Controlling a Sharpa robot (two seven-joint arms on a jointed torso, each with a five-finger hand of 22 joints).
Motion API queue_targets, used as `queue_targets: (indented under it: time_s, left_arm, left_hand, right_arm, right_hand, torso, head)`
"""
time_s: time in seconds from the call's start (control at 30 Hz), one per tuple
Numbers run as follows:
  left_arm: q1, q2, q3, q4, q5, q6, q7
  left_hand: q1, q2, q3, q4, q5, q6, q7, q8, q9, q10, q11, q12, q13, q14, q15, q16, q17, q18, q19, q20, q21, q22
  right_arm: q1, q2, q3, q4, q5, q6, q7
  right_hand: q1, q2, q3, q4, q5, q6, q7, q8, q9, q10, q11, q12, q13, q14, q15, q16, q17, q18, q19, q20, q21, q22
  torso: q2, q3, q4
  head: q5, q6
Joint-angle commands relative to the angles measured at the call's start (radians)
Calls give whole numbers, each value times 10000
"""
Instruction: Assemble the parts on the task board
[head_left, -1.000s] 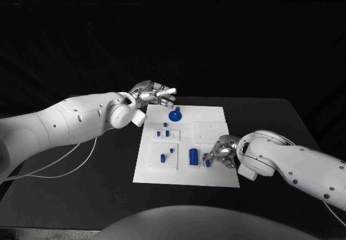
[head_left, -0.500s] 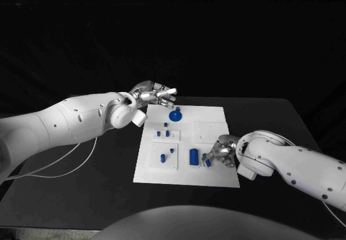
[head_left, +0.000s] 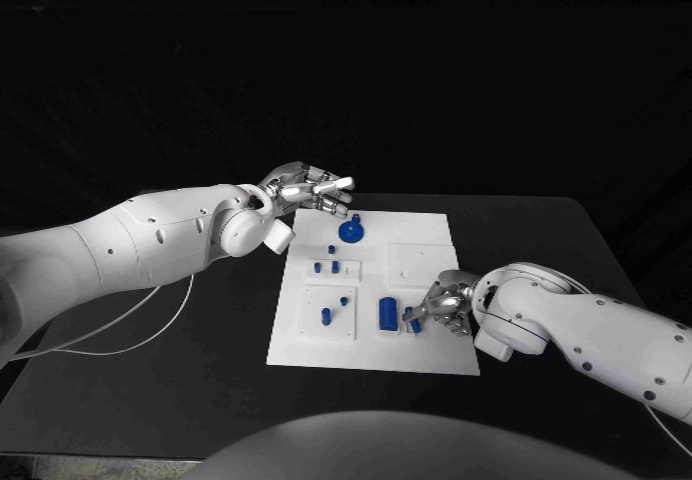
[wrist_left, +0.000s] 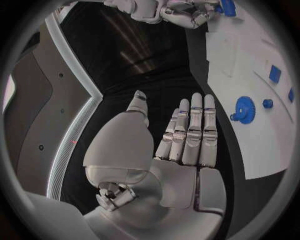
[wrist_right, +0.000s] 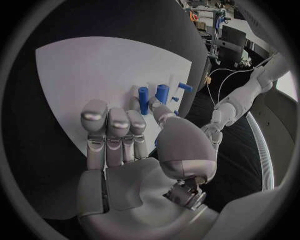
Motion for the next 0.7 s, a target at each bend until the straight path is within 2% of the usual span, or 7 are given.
queue_targets:
  time_s: [0.03, 0.13, 0.27, 0.57, 0.7]
  left_arm:
    - [-1, 4, 6, 27, 11, 155, 29]
    - [-1, 2, 6, 27, -2, 154, 25]
    - [-1, 2, 6, 27, -18, 156, 15]
    - [-1, -9, 5, 24, -44, 161, -26]
    - [-1, -11, 5, 26, -52, 163, -38]
  left_hand:
    - [24, -22, 1, 37, -40, 89, 7, 9, 14, -28, 4, -30, 9, 72, -2, -29, -9, -54, 23, 31, 68, 8]
    - [24, -22, 1, 37, -40, 89, 7, 9, 14, -28, 4, -30, 9, 72, -2, -29, -9, -54, 23, 31, 68, 8]
    - [24, -22, 1, 37, -40, 89, 7, 9, 14, -28, 4, -30, 9, 72, -2, -29, -9, -54, 23, 31, 68, 8]
    - [27, -14, 0, 32, -40, 136, 10, 9, 15, -22, 5, -29, 10, 71, -1, -29, -12, -52, 4, 33, 96, 15]
    - [27, -14, 0, 32, -40, 136, 10, 9, 15, -22, 5, -29, 10, 71, -1, -29, -12, -52, 4, 33, 96, 15]
  right_arm:
    - [-16, 6, -8, 43, -13, -128, 91]
    - [-16, -24, -8, 78, 14, -150, 152]
    - [-18, -93, -8, 148, 80, -164, 272]
    - [-25, -385, -8, 431, 149, -224, 532]
    - [-26, -515, -8, 501, 141, -124, 549]
  right_hand:
    - [-143, -370, 138, 617, -542, 42, 93, -39, -15, -63, 36, 62, -13, 41, -63, -53, -7, 60, 595, 45, 3, 248]
    - [-186, -807, 305, 1340, -774, 60, 107, -45, 19, -59, 60, 60, -16, 42, -62, -54, -1, 68, 594, 44, 5, 235]
    - [-164, -977, 317, 1687, -803, 101, 103, -35, 49, -47, 42, 20, -31, 37, -73, -70, 12, 60, 593, 22, -5, 222]
    - [-14, -1074, 337, 1789, -796, 102, 96, -38, 222, -52, 38, 10, -29, 40, -82, -103, 10, 73, 592, 17, -23, 195]
    - [179, -1072, 334, 1649, -789, 102, 92, -39, 245, -51, 34, 11, -27, 40, -83, -110, 11, 70, 592, 17, -11, 195]
  torso:
    - [-4, 1, -2]
    - [-3, 2, -2]
    - [-3, 0, -5]
    - [-3, 2, -12]
    - [-8, -2, -16]
  head:
    - [0, 2]
    - [1, 2]
    - [5, 2]
    - [6, 2]
    - [-16, 2]
